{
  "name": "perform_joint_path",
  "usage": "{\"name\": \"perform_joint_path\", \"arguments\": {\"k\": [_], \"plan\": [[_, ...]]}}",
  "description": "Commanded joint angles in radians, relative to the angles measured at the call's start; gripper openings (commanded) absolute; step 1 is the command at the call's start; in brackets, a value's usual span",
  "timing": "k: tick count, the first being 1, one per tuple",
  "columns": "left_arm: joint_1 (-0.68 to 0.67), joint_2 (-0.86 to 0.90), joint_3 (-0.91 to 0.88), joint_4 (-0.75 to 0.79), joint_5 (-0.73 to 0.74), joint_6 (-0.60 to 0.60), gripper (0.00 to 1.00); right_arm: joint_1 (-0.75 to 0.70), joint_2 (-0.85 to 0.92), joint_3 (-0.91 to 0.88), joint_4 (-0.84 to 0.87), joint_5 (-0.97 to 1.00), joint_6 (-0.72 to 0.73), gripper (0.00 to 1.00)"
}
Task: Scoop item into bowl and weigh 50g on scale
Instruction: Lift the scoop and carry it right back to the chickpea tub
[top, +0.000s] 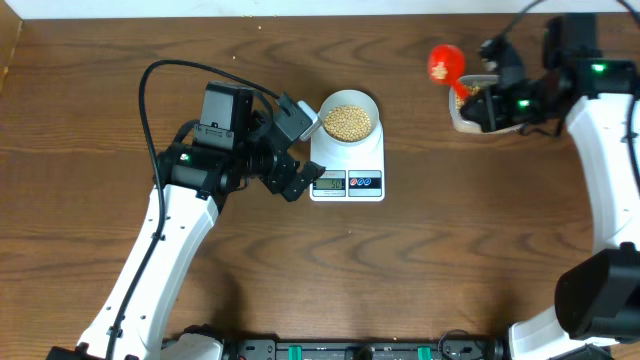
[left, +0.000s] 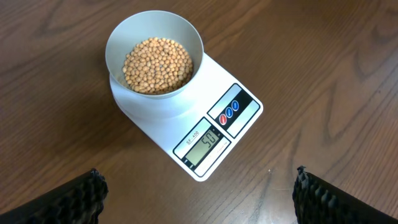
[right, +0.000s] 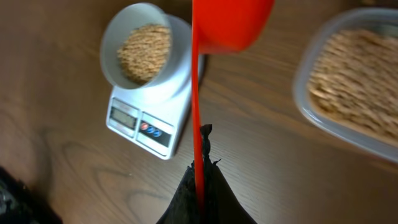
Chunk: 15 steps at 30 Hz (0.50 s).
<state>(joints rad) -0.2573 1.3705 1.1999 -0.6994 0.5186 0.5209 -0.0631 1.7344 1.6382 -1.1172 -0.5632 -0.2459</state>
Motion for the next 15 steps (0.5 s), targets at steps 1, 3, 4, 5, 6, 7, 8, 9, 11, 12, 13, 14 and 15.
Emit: {"name": "perform_joint_path", "arguments": {"k": [1, 3, 4, 5, 6, 7, 8, 9, 11, 12, 13, 14, 15], "plan": [[-0.001, 0.001, -0.005, 0.000, 0.013, 0.006, 0.98, -0.071, -0.021, 0.024, -0.030, 0.016, 0.006, 0.01], [-0.001, 0.001, -0.005, 0.000, 0.013, 0.006, 0.98, -0.095, -0.022, 0.024, -0.051, 0.043, 0.006, 0.01], [-0.001, 0.001, -0.005, 0.000, 0.013, 0.006, 0.98, -0.109, -0.022, 0.024, -0.064, 0.060, 0.006, 0.01], [-0.001, 0.001, -0.005, 0.000, 0.013, 0.006, 0.98, -0.116, -0.021, 0.024, -0.070, 0.073, 0.006, 0.01], [-0.001, 0.001, -0.005, 0.000, 0.013, 0.006, 0.98, -0.121, -0.022, 0.024, -0.076, 0.101, 0.006, 0.01], [-0.001, 0.001, -0.005, 0.000, 0.012, 0.005, 0.98, -0.122, -0.021, 0.024, -0.080, 0.124, 0.006, 0.01], [-0.001, 0.001, -0.005, 0.000, 0.013, 0.006, 0.98, -0.122, -0.022, 0.024, -0.081, 0.152, 0.006, 0.01], [-0.001, 0.001, -0.005, 0.000, 0.013, 0.006, 0.98, -0.122, -0.021, 0.024, -0.084, 0.186, 0.006, 0.01], [-0.001, 0.001, -0.005, 0.000, 0.013, 0.006, 0.98, -0.121, -0.021, 0.024, -0.087, 0.226, 0.006, 0.01], [-0.001, 0.001, -0.005, 0.000, 0.013, 0.006, 0.98, -0.121, -0.021, 0.024, -0.089, 0.243, 0.006, 0.01], [-0.001, 0.001, -0.005, 0.000, 0.013, 0.006, 0.98, -0.121, -0.021, 0.024, -0.091, 0.255, 0.006, 0.01], [-0.001, 0.001, -0.005, 0.000, 0.013, 0.006, 0.98, -0.121, -0.021, 0.024, -0.091, 0.264, 0.006, 0.01], [-0.001, 0.001, -0.005, 0.000, 0.013, 0.006, 0.98, -0.120, -0.021, 0.024, -0.091, 0.277, 0.006, 0.01]]}}
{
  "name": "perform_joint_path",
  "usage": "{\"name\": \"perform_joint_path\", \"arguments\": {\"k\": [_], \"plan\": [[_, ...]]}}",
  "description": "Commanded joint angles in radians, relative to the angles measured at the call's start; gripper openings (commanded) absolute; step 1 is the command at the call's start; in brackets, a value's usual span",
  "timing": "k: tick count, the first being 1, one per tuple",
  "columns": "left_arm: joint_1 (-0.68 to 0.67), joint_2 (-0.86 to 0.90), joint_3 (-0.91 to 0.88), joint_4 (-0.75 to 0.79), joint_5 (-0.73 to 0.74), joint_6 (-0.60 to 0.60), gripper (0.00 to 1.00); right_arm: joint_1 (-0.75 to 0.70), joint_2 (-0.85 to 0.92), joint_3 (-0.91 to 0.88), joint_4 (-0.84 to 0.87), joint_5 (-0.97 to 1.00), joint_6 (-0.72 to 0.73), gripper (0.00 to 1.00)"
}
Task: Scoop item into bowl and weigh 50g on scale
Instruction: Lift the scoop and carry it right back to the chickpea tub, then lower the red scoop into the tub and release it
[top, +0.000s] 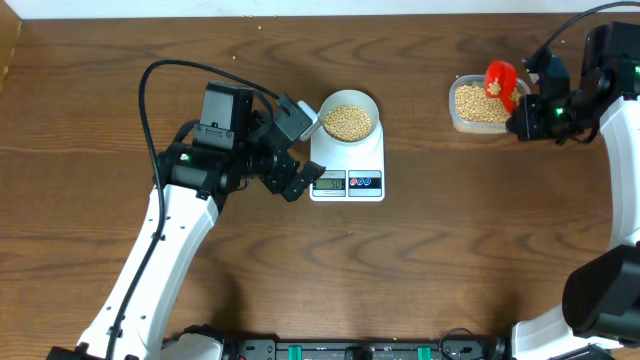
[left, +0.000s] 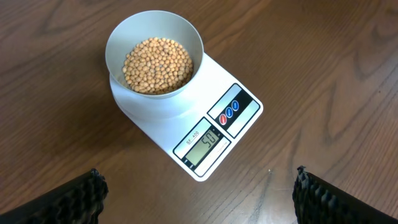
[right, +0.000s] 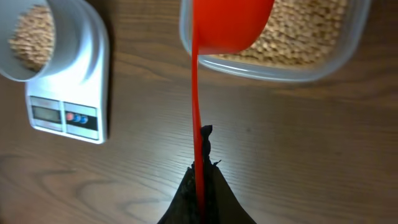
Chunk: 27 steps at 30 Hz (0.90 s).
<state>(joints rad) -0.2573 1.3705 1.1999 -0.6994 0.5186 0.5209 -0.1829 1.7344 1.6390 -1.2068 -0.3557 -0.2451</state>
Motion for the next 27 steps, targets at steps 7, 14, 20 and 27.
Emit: {"name": "perform_joint_path", "arguments": {"k": [7, 14, 20, 27], "plan": [[-0.001, 0.001, -0.005, 0.000, 0.012, 0.006, 0.98, 0.002, -0.021, 0.021, 0.016, 0.145, 0.023, 0.01], [-0.001, 0.001, -0.005, 0.000, 0.013, 0.006, 0.98, 0.037, -0.019, 0.013, 0.081, 0.196, 0.036, 0.02], [-0.001, 0.001, -0.005, 0.000, 0.013, 0.006, 0.98, 0.080, 0.000, -0.007, 0.095, 0.286, 0.074, 0.01], [-0.001, 0.001, -0.005, 0.000, 0.013, 0.006, 0.98, 0.121, 0.029, -0.018, 0.095, 0.387, 0.121, 0.02]]}}
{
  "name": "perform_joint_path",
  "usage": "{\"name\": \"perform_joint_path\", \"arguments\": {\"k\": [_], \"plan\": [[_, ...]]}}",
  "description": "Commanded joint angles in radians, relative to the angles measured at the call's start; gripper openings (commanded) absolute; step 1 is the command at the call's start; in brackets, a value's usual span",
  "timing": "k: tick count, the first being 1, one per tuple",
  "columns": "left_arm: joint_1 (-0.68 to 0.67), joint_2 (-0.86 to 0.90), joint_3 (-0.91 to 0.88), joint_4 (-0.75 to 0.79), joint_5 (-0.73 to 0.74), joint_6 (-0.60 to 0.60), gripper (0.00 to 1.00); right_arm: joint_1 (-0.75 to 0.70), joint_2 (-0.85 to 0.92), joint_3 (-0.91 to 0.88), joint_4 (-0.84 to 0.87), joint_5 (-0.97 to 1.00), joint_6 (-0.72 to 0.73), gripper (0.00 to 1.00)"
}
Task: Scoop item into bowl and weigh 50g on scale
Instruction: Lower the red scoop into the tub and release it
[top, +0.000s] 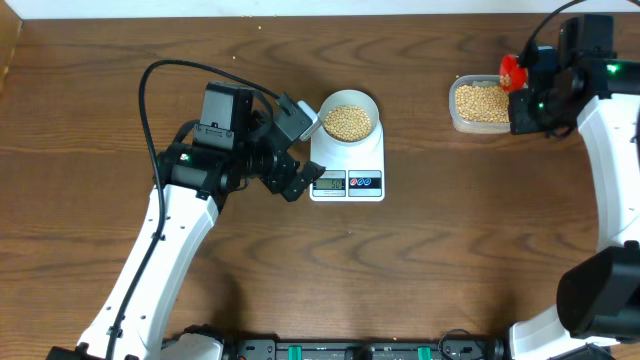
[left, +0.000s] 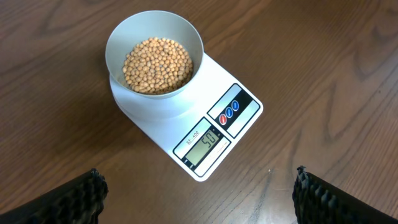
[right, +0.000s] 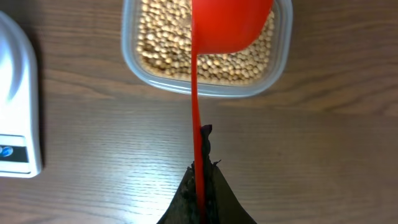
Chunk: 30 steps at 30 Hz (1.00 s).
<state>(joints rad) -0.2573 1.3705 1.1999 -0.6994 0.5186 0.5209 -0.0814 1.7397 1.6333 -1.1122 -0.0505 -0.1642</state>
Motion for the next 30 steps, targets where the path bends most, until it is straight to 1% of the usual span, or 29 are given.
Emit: {"name": "perform_joint_path", "arguments": {"k": [1, 13, 30], "plan": [[-0.001, 0.001, -0.005, 0.000, 0.013, 0.005, 0.98, 0.026, 0.029, -0.012, 0.001, 0.098, 0.040, 0.02], [-0.001, 0.001, -0.005, 0.000, 0.013, 0.006, 0.98, 0.115, 0.078, -0.012, 0.001, 0.291, 0.066, 0.02], [-0.001, 0.001, -0.005, 0.000, 0.013, 0.006, 0.98, 0.123, 0.079, -0.012, 0.002, 0.303, 0.068, 0.01]]}}
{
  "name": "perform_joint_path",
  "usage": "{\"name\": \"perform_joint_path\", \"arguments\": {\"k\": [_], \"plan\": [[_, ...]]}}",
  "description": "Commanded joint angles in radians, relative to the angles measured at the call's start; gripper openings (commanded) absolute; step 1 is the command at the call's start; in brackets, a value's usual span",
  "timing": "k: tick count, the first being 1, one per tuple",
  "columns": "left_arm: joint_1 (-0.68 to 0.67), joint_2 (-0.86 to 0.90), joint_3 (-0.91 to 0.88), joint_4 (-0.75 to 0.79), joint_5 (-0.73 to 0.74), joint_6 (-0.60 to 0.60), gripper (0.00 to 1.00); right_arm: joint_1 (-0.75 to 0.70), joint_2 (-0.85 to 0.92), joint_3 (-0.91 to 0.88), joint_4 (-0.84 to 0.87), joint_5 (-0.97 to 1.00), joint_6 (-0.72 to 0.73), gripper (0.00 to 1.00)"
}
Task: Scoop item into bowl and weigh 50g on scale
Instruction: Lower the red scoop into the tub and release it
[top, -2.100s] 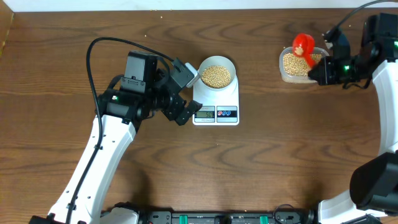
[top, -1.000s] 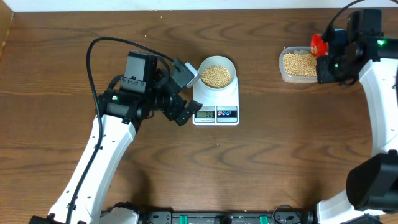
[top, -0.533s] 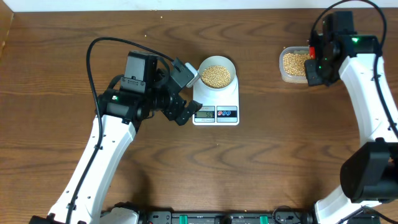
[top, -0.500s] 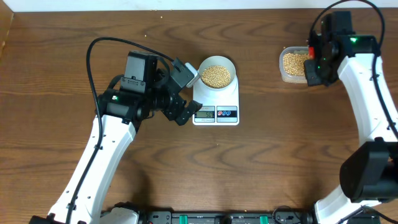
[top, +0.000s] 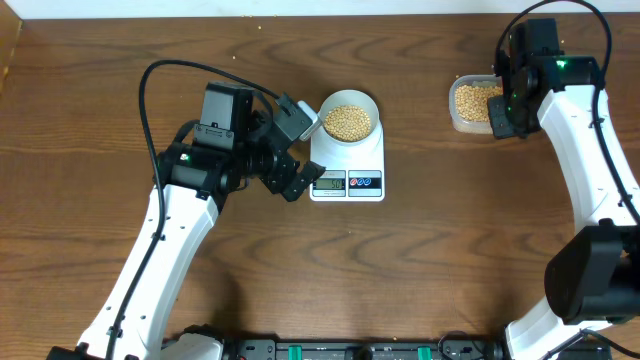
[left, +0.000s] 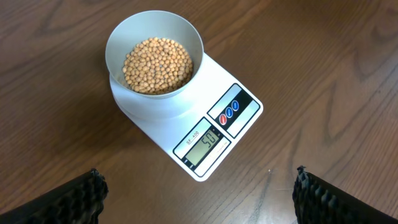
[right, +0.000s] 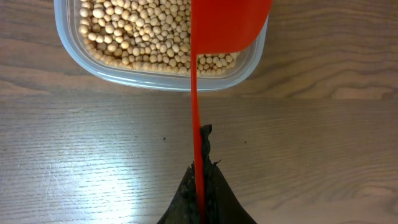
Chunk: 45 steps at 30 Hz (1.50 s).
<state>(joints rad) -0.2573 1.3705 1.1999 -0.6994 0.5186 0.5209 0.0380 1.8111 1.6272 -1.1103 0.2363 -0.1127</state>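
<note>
A white bowl (top: 349, 117) of soybeans sits on the white scale (top: 348, 182); in the left wrist view the scale's display (left: 204, 142) reads 50. My left gripper (left: 198, 193) hangs open just left of the scale, holding nothing. At the far right, my right gripper (right: 200, 163) is shut on the handle of a red scoop (right: 227, 25), whose cup hangs over the near right part of a clear tub of soybeans (right: 143, 43). In the overhead view the tub (top: 470, 103) peeks out beside the right wrist, which hides the scoop.
The brown wooden table (top: 440, 250) carries only the scale and the tub. The right arm (top: 590, 150) runs down the right side, and the left arm (top: 160, 250) crosses the left half.
My right gripper has shifted over the tub with the scoop, so the tub sits closer and further left in its view. The left arm, bowl and scale have not moved.
The right gripper held the red scoop between scale and tub, left of the tub. Then it was at the tub's near edge, then over the tub, and now over its right part. All along the scale read 50 and the left gripper stayed open.
</note>
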Motion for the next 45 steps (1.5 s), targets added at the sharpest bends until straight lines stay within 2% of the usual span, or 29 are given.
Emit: {"name": "perform_joint_path", "arguments": {"k": [1, 4, 8, 21, 31, 45], "plan": [[-0.001, 0.001, -0.005, 0.000, 0.013, 0.006, 0.98, 0.004, 0.007, -0.006, 0.000, 0.016, 0.016, 0.02], [-0.001, 0.001, -0.005, 0.000, 0.013, 0.005, 0.98, 0.003, 0.007, -0.006, 0.000, 0.006, 0.043, 0.01], [-0.001, 0.001, -0.005, 0.000, 0.013, 0.006, 0.98, -0.005, 0.007, -0.006, 0.001, -0.111, 0.053, 0.01], [-0.001, 0.001, -0.005, 0.000, 0.013, 0.006, 0.98, -0.038, 0.008, -0.065, 0.028, -0.183, 0.298, 0.01], [-0.001, 0.001, -0.005, 0.000, 0.013, 0.006, 0.98, -0.038, 0.008, -0.216, 0.234, -0.361, 0.344, 0.01], [-0.001, 0.001, -0.005, 0.000, 0.012, 0.006, 0.98, -0.039, 0.008, -0.223, 0.268, -0.381, 0.389, 0.01]]}}
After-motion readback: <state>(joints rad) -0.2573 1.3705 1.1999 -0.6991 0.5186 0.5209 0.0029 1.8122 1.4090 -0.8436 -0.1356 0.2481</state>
